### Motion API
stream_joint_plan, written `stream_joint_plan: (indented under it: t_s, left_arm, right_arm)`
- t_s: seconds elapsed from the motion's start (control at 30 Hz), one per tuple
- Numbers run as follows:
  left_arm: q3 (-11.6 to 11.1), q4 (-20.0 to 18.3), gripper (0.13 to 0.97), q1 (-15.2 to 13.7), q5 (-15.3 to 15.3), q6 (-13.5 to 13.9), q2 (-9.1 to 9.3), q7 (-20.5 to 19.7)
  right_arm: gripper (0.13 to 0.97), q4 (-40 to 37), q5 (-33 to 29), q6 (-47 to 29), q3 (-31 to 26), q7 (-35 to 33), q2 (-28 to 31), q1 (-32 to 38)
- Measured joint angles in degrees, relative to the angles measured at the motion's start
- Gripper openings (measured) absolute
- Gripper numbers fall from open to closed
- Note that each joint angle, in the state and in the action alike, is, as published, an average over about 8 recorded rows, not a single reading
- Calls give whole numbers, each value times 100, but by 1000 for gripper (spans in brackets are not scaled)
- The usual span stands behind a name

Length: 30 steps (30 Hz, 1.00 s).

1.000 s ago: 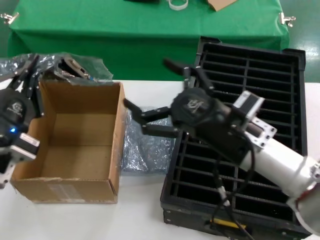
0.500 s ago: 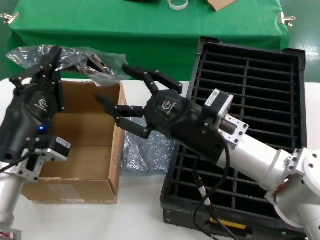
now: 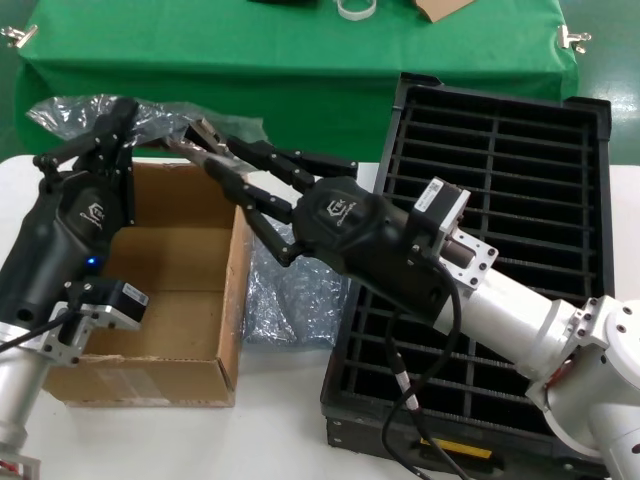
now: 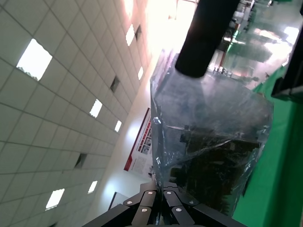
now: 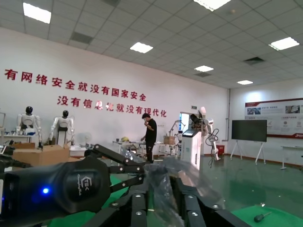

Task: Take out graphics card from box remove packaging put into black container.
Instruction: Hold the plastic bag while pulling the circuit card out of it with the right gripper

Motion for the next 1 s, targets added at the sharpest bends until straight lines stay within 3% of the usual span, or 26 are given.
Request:
stream_joint_plan:
  t_s: [0.17,0.43,1.0]
  left_arm:
    - [-33,231,139,-104,5,4,-88,140]
    - [-41,362,139,-158,-8,-19,-156,180]
    - [326,-256,139,408,28,97,-414,-679]
  right_arm:
    - [243,-102,42,-57,79,-64,-7,5]
    - [165,-252,48,-146,116,-43,15,54]
    - [133,-570,-12,-258,67,107,-13,178]
